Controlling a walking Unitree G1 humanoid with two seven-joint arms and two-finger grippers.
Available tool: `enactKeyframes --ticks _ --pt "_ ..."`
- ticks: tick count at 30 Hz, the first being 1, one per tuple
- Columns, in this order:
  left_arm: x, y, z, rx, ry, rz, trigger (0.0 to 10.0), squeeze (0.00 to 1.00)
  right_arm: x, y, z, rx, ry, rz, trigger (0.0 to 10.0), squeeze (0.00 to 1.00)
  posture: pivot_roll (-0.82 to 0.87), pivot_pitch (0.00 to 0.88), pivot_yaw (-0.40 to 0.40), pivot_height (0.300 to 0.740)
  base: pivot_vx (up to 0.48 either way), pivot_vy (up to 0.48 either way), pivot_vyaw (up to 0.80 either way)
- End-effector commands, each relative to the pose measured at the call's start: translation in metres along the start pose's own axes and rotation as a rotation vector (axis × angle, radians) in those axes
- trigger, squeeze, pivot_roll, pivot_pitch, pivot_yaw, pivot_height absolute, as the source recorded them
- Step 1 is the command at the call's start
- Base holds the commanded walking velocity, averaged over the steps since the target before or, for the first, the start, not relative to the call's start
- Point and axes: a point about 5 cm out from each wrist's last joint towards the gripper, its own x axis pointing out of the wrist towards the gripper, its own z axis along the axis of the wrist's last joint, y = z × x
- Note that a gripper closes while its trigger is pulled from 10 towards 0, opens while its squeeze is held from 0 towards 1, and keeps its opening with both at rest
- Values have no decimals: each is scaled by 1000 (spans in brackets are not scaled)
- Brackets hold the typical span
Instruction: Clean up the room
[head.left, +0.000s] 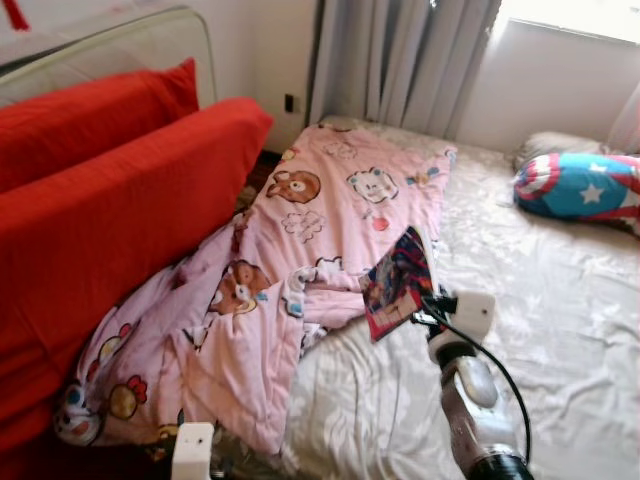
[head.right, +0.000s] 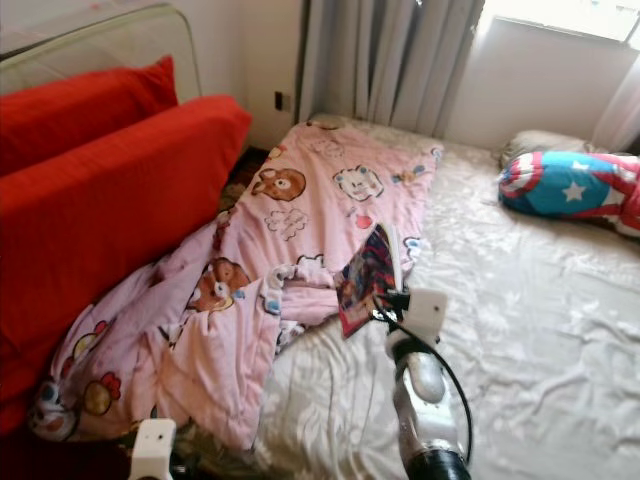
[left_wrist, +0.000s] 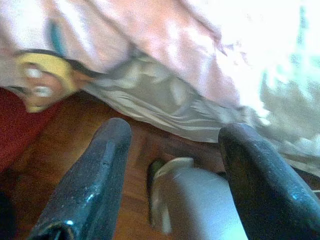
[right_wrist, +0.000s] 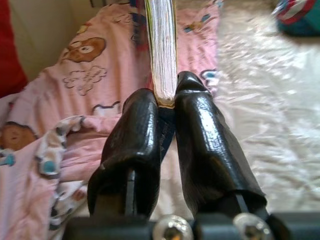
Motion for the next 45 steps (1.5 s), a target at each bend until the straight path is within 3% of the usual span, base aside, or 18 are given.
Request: enactKeyframes --ticks 1,45 --pt "-1 -1 -6 17 29 -9 10000 0 4 1 10 -1 -45 9 10000 0 13 11 -129 740 0 -274 -756" --pt "-3 0 -11 35 44 -15 10000 0 4 6 7 -3 -47 8 10000 0 19 0 -113 740 0 -288 -107"
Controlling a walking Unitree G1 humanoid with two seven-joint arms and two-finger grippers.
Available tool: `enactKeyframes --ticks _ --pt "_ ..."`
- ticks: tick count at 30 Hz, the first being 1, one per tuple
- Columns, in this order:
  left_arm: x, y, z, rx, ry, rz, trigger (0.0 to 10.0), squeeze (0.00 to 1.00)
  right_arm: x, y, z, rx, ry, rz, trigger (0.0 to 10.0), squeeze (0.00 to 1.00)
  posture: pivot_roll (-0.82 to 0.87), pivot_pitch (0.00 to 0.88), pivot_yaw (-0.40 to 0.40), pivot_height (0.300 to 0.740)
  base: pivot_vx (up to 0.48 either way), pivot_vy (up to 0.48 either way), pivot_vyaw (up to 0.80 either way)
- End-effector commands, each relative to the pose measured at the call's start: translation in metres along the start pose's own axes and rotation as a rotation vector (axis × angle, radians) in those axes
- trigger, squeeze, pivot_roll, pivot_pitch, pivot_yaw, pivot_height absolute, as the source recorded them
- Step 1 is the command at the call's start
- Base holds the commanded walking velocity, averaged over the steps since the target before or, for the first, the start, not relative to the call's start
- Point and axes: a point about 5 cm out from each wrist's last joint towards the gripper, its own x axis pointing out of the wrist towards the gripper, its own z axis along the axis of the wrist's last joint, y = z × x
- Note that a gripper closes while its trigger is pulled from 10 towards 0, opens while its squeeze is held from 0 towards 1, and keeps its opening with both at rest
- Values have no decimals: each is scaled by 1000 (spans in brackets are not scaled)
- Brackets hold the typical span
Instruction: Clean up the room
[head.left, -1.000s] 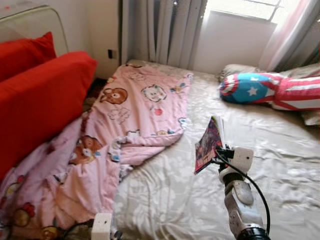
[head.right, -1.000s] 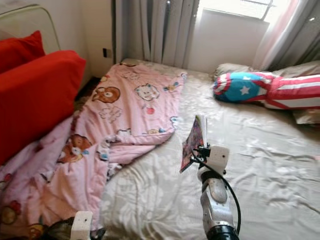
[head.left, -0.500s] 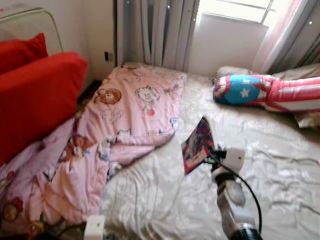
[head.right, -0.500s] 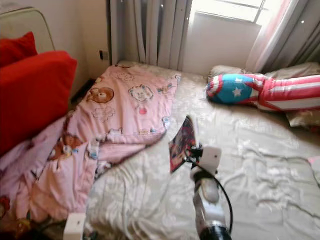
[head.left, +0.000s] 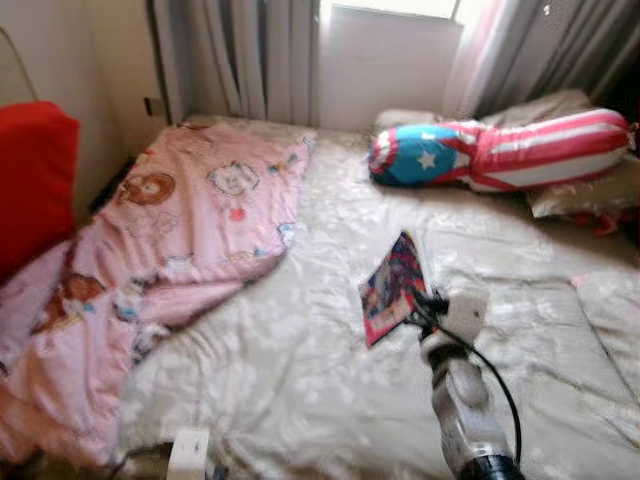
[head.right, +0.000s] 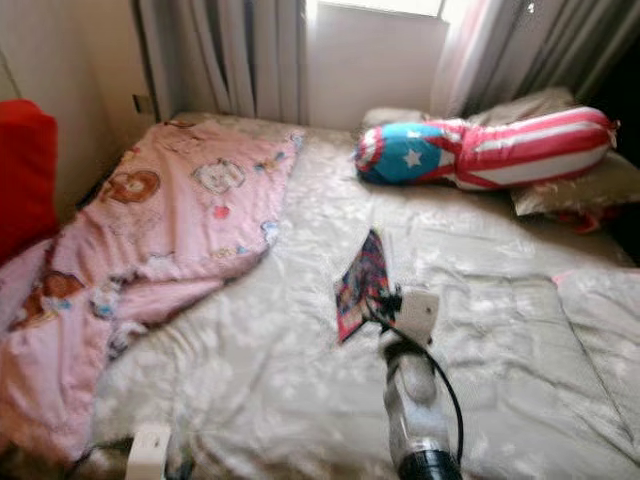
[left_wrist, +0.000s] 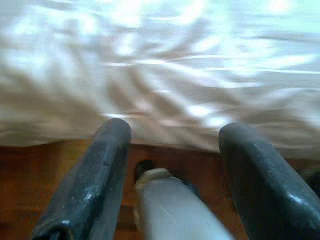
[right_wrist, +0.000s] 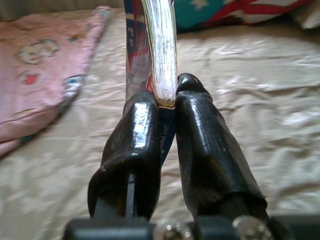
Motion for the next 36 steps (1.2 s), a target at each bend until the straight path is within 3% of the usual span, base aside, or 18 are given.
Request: enactKeyframes --ticks 1,29,36 --pt "-2 9 -4 12 17 16 10000 0 6 6 15 6 -70 18 10000 0 19 0 -113 740 0 -304 0" --pt "-2 14 -5 10 27 23 10000 0 4 4 12 2 -55 5 10000 0 14 2 -109 740 0 -301 0" --pt "-2 14 -5 12 28 25 10000 0 4 3 11 3 -54 2 10000 0 14 3 -107 740 0 0 0"
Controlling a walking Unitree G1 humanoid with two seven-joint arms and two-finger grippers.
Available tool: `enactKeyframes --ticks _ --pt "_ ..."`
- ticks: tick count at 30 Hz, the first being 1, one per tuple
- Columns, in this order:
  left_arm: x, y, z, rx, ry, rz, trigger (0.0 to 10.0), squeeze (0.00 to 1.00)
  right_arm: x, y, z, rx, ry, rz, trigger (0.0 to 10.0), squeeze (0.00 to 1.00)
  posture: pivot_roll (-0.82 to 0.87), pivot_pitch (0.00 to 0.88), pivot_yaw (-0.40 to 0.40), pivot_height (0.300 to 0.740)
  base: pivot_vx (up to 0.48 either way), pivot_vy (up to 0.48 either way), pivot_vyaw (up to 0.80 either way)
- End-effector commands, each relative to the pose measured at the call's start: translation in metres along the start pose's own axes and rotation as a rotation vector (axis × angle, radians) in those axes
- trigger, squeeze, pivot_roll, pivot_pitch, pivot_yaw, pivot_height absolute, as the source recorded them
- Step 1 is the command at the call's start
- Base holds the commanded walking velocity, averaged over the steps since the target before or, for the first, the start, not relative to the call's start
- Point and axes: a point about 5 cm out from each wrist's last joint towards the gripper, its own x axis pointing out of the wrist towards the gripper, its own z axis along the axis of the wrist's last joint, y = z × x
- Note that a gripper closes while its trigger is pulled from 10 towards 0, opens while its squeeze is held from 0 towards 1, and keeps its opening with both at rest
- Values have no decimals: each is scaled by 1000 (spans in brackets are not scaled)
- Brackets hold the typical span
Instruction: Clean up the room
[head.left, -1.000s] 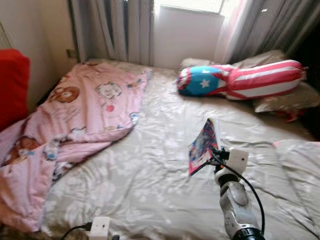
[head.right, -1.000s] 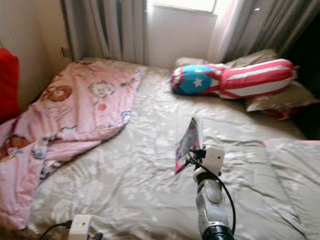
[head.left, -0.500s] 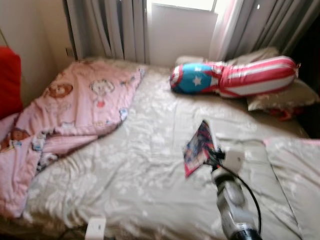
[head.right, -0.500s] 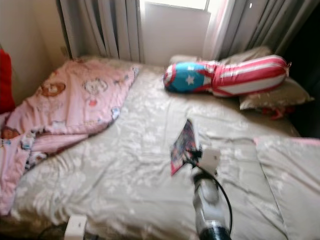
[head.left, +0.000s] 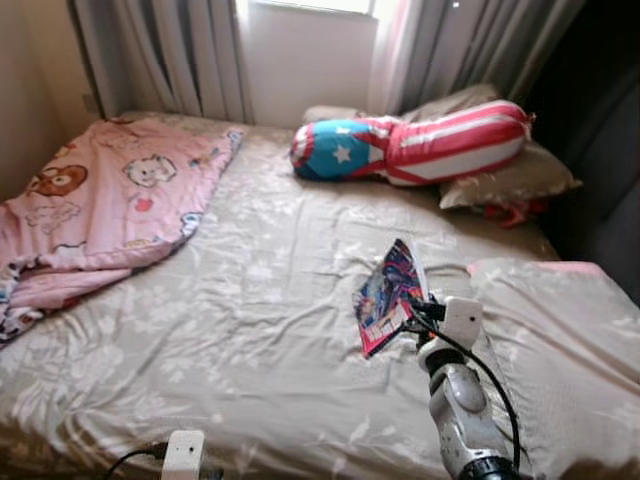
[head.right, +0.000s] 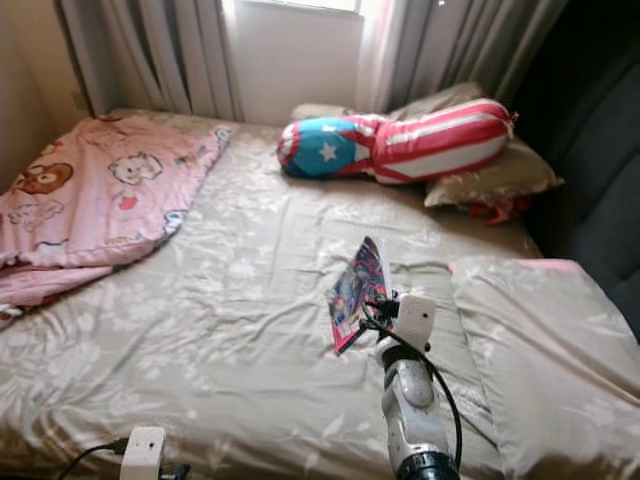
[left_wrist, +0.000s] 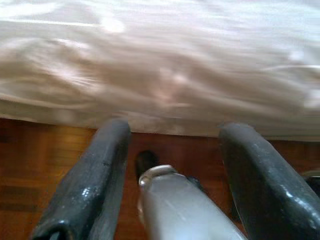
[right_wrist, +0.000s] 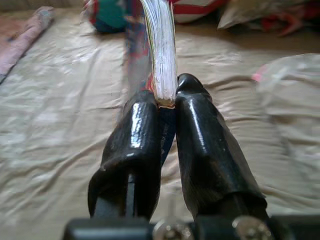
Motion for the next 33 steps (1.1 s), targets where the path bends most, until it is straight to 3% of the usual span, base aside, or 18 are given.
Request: enactKeyframes --ticks 1,8,27,33 --pt "-2 8 -5 15 24 19 10000 0 6 6 16 8 -70 14 10000 0 14 2 -107 740 0 -289 0" --pt "-2 8 -6 15 26 20 10000 0 6 6 16 9 -73 14 10000 0 14 0 -106 740 0 -409 0" --pt "-2 9 -4 -5 14 27 10000 0 6 5 15 6 -74 17 10000 0 4 0 -102 740 0 0 0" --pt "5 5 28 -23 -126 11 10000 0 6 5 12 -20 -41 20 10000 0 -5 0 -98 735 0 0 0"
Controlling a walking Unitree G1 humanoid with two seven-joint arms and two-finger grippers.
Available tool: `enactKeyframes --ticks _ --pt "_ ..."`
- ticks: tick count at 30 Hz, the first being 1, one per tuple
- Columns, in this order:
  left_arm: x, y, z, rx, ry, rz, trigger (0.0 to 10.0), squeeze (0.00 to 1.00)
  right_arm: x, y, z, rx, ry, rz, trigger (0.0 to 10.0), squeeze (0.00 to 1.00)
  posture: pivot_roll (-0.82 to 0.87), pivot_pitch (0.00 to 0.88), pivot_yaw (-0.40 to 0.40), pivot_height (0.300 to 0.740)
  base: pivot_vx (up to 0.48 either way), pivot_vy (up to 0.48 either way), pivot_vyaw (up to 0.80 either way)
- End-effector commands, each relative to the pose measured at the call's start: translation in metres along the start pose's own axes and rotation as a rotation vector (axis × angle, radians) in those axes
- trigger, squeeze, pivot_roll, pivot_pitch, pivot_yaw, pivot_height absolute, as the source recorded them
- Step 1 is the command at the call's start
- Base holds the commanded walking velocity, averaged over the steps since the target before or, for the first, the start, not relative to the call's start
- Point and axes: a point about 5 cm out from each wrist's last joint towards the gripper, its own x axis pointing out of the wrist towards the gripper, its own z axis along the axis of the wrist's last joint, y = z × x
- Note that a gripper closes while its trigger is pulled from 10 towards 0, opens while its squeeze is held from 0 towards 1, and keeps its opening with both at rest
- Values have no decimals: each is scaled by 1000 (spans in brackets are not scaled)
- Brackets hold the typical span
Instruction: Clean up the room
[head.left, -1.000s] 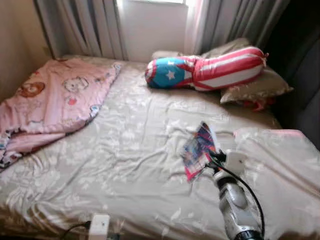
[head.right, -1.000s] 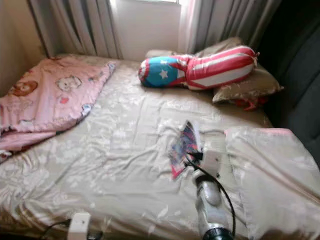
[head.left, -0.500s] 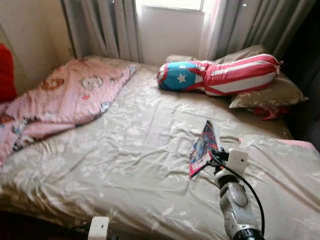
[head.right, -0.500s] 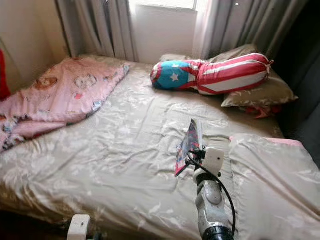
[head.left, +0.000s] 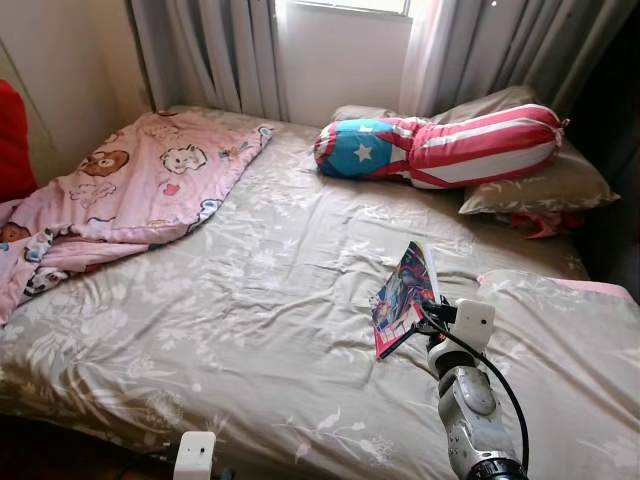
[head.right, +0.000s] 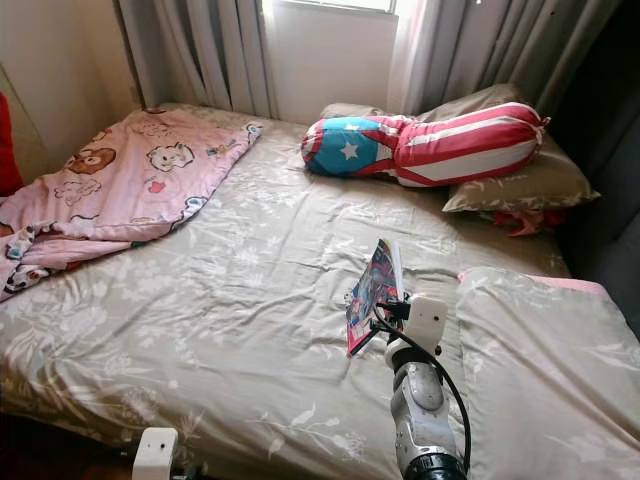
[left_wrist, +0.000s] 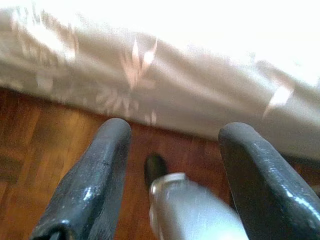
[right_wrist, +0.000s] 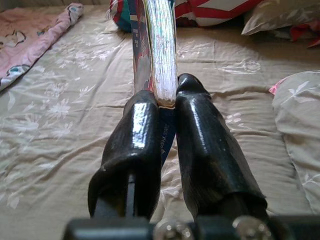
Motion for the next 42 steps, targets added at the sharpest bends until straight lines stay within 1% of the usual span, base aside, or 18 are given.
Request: enactKeyframes --ticks 1,2,3,6,7,9,10,11,12,13,16,19,23,24,26,34,42 --pt "3 -2 14 -17 -66 -5 10000 0 4 -1 9 -17 -27 1 10000 0 -6 0 -97 730 0 0 0" --pt "5 -1 20 -27 -94 1 10000 0 4 -1 9 -17 -27 1 10000 0 -7 0 -97 725 0 0 0" --pt "6 1 34 -36 -161 12 10000 0 4 -1 9 -18 -28 1 10000 0 -10 0 -95 715 0 0 0" --pt "7 3 46 -38 -231 18 10000 0 3 -1 8 -21 -29 4 10000 0 -14 0 -91 700 0 0 0" --pt "7 3 56 -42 -287 15 10000 0 3 -2 8 -24 -31 5 10000 0 -14 0 -91 695 0 0 0" --pt "6 4 69 -50 -369 12 10000 0 2 -2 9 -23 -42 7 10000 0 -16 0 -89 686 0 0 0" --pt "6 4 69 -50 -369 12 10000 0 2 -2 9 -23 -42 7 10000 0 -16 0 -89 686 0 0 0" --pt "5 4 75 -53 -402 10 10000 0 2 -2 9 -19 -51 7 10000 0 -15 0 -89 686 0 0 0" --pt "2 5 87 -61 -481 9 10000 0 1 -3 10 -15 -57 6 10000 0 -15 0 -88 686 0 0 0" --pt "-1 6 94 -56 -537 9 10000 0 0 -4 9 -17 -55 5 10000 0 -15 0 -88 686 0 0 0" --pt "-4 5 100 -41 -584 9 10000 0 0 -4 9 -19 -54 4 10000 0 -15 0 -88 686 0 0 0" --pt "-7 3 108 -44 -633 11 10000 0 1 -4 5 -43 -18 2 10000 0 -16 0 -88 686 0 0 0" --pt "-10 -2 118 -38 -672 -8 10000 0 1 -4 5 -41 -23 0 10000 0 -15 0 -89 661 0 0 0" --pt "-10 -5 123 -33 -688 -21 10000 0 0 -4 7 -28 -49 -2 10000 0 -16 0 -90 657 0 0 0" --pt "-11 -7 129 -31 -704 -30 10000 0 0 -4 8 -24 -57 -7 10000 0 -19 0 -90 657 0 0 0" --pt "-13 -10 139 -26 -733 -40 10000 0 -1 -8 7 -25 -49 -22 10000 0 -20 0 -90 657 0 0 0" --pt "-13 -9 140 -25 -730 -42 10000 0 -1 -6 6 -19 -44 -23 10000 0 -14 0 -90 657 0 0 0"
